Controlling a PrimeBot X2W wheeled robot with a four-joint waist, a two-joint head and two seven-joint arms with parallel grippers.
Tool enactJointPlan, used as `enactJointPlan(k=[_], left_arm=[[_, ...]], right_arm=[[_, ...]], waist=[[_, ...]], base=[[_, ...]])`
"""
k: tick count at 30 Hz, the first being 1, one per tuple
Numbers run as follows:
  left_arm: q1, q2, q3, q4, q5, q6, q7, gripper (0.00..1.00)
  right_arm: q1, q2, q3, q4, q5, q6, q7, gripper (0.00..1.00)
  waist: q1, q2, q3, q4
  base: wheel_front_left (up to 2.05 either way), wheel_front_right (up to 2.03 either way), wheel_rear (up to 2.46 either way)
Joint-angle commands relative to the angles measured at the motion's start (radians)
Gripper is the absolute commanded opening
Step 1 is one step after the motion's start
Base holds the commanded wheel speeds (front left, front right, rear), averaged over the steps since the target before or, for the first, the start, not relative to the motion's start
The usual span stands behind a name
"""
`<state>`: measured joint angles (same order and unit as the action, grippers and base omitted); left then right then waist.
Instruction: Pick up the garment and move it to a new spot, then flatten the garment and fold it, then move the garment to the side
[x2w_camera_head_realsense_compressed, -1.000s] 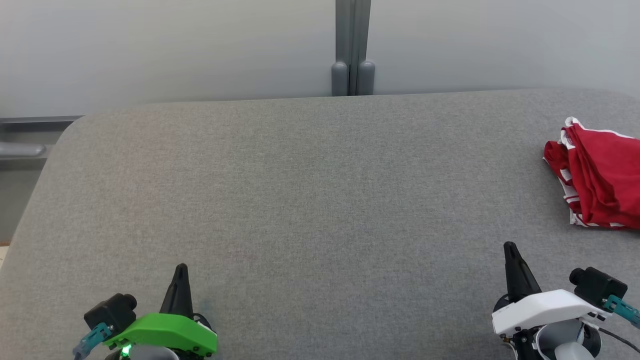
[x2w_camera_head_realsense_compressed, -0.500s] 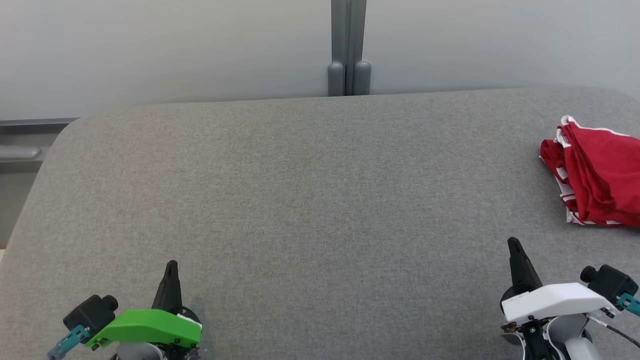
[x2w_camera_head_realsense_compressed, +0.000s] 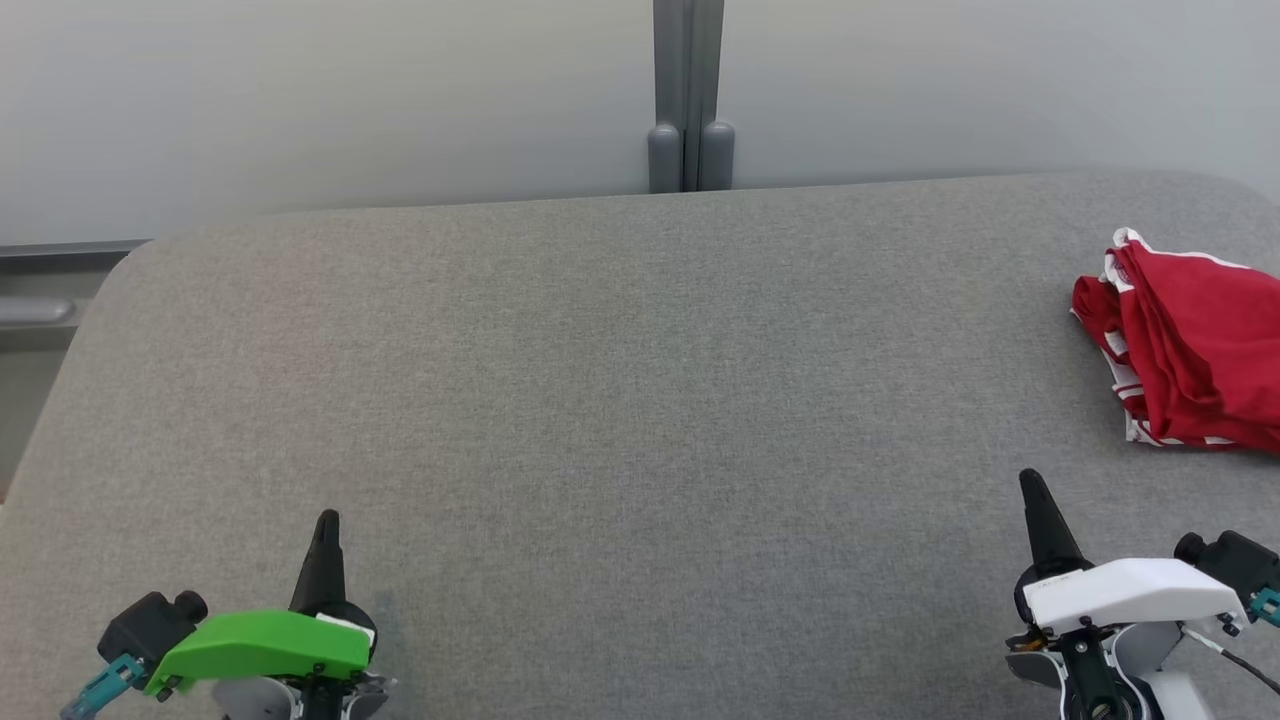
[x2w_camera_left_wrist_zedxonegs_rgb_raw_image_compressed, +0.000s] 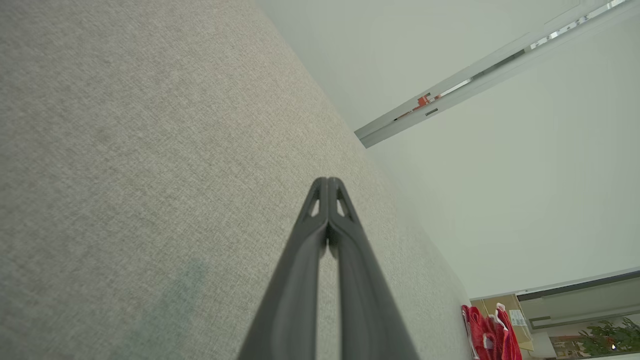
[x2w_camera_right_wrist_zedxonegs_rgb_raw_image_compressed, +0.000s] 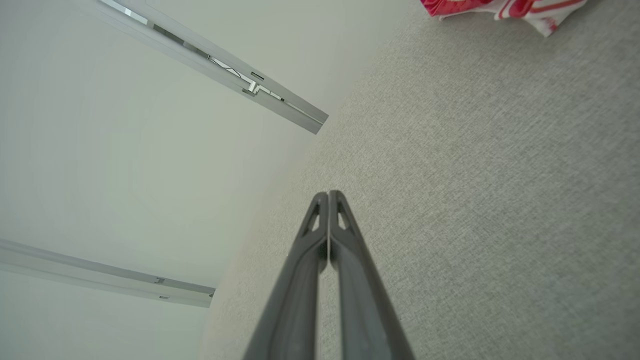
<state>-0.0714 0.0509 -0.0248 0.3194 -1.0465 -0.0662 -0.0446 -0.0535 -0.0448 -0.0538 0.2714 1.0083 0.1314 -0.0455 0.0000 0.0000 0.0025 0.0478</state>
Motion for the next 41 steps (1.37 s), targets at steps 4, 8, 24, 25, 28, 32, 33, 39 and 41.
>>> enactJointPlan(k=[4,8,24,25,28,32,33,39,41], left_arm=[[-0.028,0.001,0.018,-0.019,-0.056,-0.012,0.015,0.00],[-0.030,0.001,0.028,-0.023,-0.096,-0.016,0.026,0.00],[-0.035,0.001,0.063,-0.040,-0.239,-0.032,0.067,0.00],[-0.035,0.000,0.065,-0.041,-0.246,-0.033,0.069,0.00],[-0.036,0.000,0.072,-0.044,-0.270,-0.036,0.077,0.00],[-0.038,0.000,0.079,-0.047,-0.303,-0.039,0.086,0.00],[-0.038,0.000,0.080,-0.048,-0.310,-0.040,0.087,0.00],[-0.039,0.000,0.091,-0.053,-0.357,-0.044,0.101,0.00],[-0.038,0.000,0.095,-0.054,-0.371,-0.046,0.106,0.00]], right_arm=[[-0.028,-0.005,-0.009,-0.015,0.061,-0.001,0.016,0.00],[-0.030,-0.005,-0.013,-0.017,0.105,-0.001,0.028,0.00],[-0.040,-0.006,-0.028,-0.021,0.256,-0.001,0.068,0.00],[-0.041,-0.006,-0.028,-0.021,0.264,-0.001,0.071,0.00],[-0.042,-0.006,-0.031,-0.022,0.290,-0.001,0.078,0.00],[-0.044,-0.006,-0.034,-0.022,0.325,-0.001,0.087,0.00],[-0.045,-0.006,-0.035,-0.023,0.332,-0.001,0.090,0.00],[-0.046,-0.007,-0.040,-0.024,0.382,0.000,0.101,0.00],[-0.047,-0.007,-0.042,-0.024,0.396,-0.001,0.107,0.00]], waist=[[0.0000,0.0000,0.000,-0.003],[0.0000,0.0000,0.000,-0.006],[0.0000,0.0000,0.000,-0.016],[0.0000,0.0000,0.000,-0.017],[0.0000,0.0000,0.000,-0.019],[0.0000,0.0000,0.000,-0.021],[0.0000,0.0000,0.000,-0.022],[0.0000,0.0000,0.000,-0.026],[0.0000,0.0000,0.000,-0.027]], base=[[0.00,0.00,0.00],[0.00,0.00,0.00],[0.00,0.00,0.00],[0.00,0.00,0.00],[0.00,0.00,0.00],[0.00,0.00,0.00],[0.00,0.00,0.00],[0.00,0.00,0.00],[0.00,0.00,0.00]])
